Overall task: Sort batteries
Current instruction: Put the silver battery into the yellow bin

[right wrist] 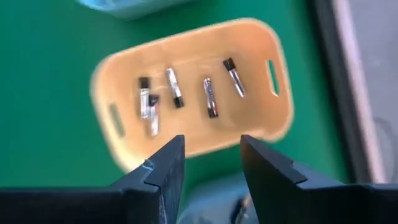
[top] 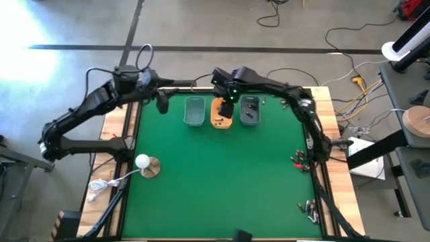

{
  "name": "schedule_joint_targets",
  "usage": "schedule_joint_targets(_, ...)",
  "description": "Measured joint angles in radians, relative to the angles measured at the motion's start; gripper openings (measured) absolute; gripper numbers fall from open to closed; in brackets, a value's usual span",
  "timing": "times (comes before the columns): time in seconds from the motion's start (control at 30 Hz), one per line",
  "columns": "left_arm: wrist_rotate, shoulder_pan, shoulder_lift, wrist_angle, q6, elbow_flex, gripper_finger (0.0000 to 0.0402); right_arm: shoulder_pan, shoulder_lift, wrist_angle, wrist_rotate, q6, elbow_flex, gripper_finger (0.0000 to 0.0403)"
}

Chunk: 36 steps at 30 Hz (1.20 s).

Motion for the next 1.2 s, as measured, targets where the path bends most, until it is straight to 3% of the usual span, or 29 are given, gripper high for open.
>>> schedule_joint_targets(0.27,0.009,-0.002,0.085,0.047,0.119,0.000,0.0191,0.151,-0.299,-0.012,0.040,0.193,-0.184,0.0134)
schedule_joint_targets(0.6,0.010,-0.001,0.089,0.209,0.232,0.000,0.0191,0.431,-0.543,0.104,0.039,0.687,-0.628,0.0123)
schedule_joint_targets(0.93,0.036,-0.001,0.089,0.226,0.261,0.000,0.0191,0.857,-0.533,0.196,-0.359,1.236,-1.004,0.0134)
schedule_joint_targets(1.2,0.036,-0.001,0.093,0.327,0.297,0.000,0.0191,1.121,-0.516,0.379,-0.585,1.645,-1.094,0.0117)
